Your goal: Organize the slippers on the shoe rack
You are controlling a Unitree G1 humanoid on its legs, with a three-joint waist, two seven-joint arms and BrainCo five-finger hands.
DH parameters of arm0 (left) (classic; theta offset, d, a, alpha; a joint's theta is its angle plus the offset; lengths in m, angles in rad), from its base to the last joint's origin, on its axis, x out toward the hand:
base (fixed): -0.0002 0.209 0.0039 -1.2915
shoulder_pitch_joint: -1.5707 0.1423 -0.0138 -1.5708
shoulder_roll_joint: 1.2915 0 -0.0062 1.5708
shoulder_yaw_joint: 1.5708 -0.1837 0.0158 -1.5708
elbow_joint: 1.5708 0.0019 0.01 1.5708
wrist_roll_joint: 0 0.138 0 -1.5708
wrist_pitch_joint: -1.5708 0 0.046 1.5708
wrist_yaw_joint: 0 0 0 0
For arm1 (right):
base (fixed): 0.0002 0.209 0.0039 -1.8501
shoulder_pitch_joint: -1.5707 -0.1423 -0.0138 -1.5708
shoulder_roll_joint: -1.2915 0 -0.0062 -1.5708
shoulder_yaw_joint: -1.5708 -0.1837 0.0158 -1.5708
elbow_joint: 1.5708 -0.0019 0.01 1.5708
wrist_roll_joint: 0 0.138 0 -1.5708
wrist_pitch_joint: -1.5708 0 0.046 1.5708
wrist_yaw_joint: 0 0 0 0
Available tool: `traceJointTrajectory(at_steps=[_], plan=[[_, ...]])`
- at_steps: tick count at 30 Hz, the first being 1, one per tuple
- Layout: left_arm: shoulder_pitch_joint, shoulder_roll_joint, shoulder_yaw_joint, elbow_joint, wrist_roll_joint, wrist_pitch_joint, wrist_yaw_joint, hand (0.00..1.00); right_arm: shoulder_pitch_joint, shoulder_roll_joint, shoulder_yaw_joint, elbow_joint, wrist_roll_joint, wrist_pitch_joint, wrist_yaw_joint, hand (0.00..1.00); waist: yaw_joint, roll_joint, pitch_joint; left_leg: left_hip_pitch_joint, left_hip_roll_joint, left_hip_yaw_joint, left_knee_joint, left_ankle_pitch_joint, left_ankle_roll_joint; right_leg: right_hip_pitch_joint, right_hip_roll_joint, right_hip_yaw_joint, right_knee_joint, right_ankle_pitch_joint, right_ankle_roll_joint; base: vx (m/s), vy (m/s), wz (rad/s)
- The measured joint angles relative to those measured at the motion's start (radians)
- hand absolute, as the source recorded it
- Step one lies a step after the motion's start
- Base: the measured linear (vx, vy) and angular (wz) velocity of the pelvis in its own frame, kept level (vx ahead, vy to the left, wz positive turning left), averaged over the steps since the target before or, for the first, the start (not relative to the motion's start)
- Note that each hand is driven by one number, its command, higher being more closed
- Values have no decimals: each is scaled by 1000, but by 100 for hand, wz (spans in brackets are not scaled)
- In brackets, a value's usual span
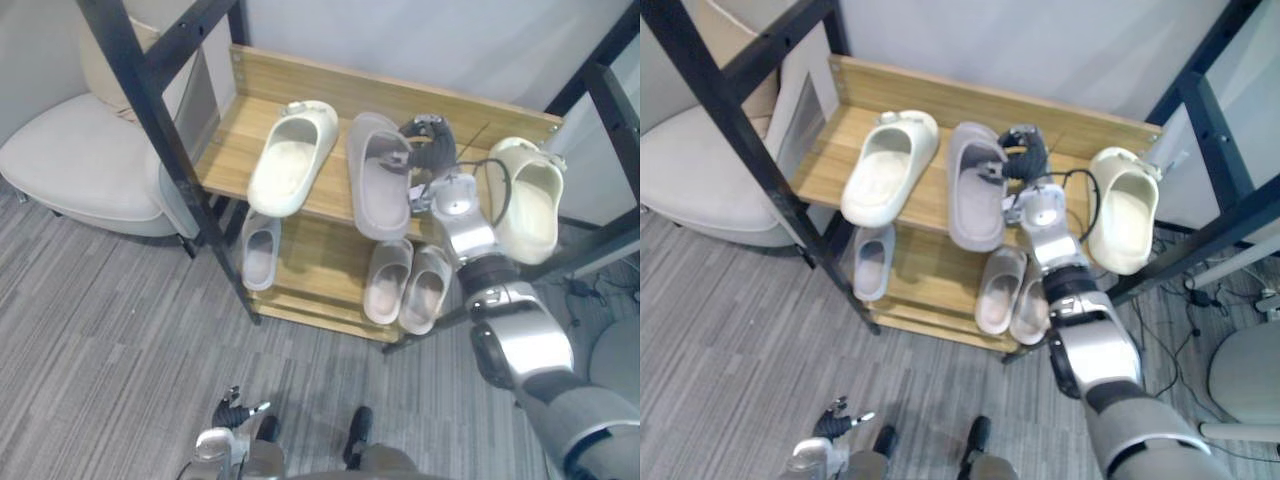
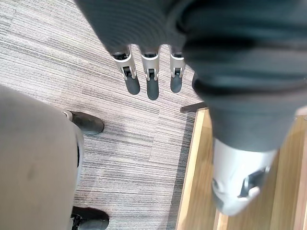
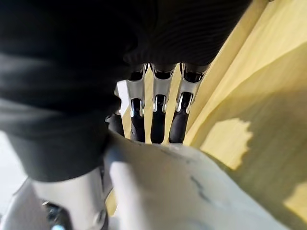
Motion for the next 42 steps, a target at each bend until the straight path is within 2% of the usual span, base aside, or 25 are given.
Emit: traceJointTrajectory(at_steps=[15,24,30,34,42], plan=[[1,6,1,2,2,9,-1,0,273,-11,6,-313,70,-35,14,100,-14,-11,5,33,3,34,-5,-3,3,18,1,26,0,-2,3,-8,10,-4],[2,5,2,8,23,11,-3,0,505,42,-22,-580,70,-45,18,100,-24,-9,-2,49,4,48,-3,-3,3,23,2,33,0,-2,3,-2,4,-2],[4,0,3,22,50,11,-21,0,655,82,-15,-755,88,-84,53,100,-31,3,-22,49,4,49,10,-10,2,28,2,35,0,-2,3,-16,3,-1],[9,-8,3,42,59,11,-22,0,735,88,43,-841,109,-118,99,100,-37,19,-47,49,5,51,10,-11,1,33,4,38,-1,-2,4,-38,2,-2],[11,-10,2,60,70,10,-23,0,852,85,257,-903,129,-130,217,100,-39,35,-66,74,16,62,10,-16,-2,55,12,46,-1,-5,7,-6,2,-2]])
